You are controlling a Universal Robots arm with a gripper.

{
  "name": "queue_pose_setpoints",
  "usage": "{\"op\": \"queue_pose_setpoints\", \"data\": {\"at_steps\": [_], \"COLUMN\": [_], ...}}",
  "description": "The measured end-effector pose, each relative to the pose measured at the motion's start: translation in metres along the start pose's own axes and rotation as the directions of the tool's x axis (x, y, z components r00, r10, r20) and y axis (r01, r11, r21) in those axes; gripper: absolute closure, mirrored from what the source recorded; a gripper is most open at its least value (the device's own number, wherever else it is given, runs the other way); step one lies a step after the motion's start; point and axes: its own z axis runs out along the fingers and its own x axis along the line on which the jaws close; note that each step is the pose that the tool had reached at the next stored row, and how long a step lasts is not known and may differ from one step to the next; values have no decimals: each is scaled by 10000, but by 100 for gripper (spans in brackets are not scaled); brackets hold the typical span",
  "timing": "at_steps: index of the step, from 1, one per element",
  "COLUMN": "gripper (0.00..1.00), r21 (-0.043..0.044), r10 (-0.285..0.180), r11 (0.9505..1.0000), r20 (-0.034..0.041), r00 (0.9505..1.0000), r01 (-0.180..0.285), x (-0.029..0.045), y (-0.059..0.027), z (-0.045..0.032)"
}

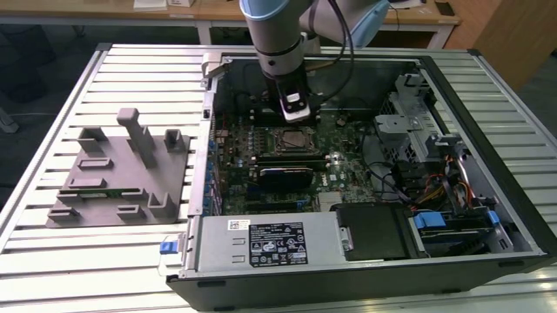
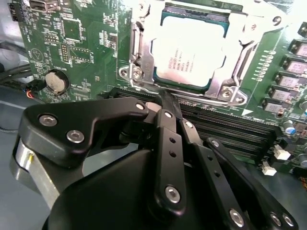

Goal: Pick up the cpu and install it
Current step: 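Install the first cpu locking lever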

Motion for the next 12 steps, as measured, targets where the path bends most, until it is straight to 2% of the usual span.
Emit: {"op": "queue_pose_setpoints", "data": {"at_steps": [6, 12], "gripper": [89, 89], "r21": [-15, -157], "r10": [13, 53], "r11": [10000, 9999], "r20": [-5, -63], "r00": [10000, 10000], "r01": [-13, -54], "x": [-41, -61], "y": [13, -13], "z": [11, 11]}}
